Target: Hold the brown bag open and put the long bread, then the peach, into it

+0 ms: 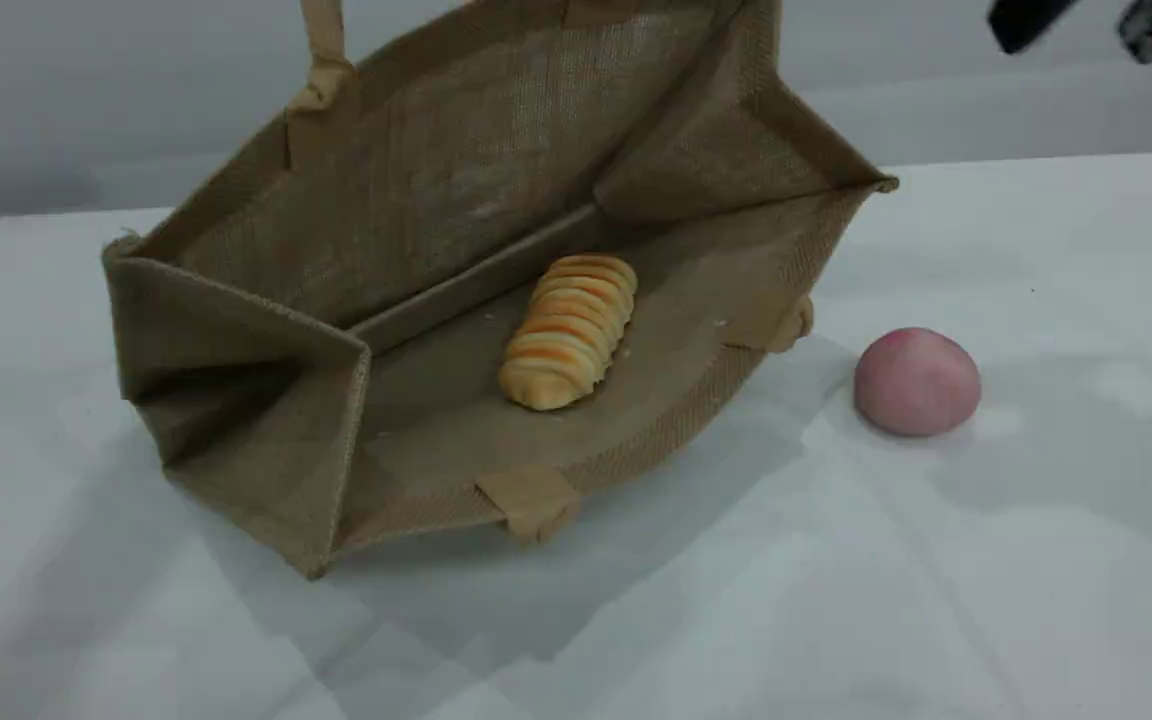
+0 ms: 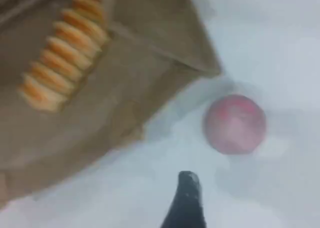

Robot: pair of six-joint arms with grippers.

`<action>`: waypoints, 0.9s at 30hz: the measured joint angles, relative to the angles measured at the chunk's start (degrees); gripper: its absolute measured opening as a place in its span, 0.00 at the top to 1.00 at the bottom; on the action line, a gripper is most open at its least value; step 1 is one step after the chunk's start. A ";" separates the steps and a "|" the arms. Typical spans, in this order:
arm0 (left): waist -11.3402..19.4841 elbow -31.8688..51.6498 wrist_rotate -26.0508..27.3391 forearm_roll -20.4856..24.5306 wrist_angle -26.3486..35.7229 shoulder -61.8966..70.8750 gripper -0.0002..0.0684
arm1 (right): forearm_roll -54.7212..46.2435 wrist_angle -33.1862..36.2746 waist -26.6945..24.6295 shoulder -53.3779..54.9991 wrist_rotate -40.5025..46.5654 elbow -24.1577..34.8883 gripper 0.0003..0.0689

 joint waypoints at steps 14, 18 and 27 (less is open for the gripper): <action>0.00 0.00 0.00 0.00 0.00 0.00 0.87 | -0.75 -4.98 0.12 13.34 -0.95 0.00 0.20; 0.00 0.00 0.00 0.00 0.00 0.00 0.87 | 3.42 -6.63 0.12 16.94 -3.95 0.00 0.20; 0.00 0.00 0.00 0.00 0.00 0.00 0.87 | 6.37 -12.36 0.12 21.84 -8.03 0.00 0.20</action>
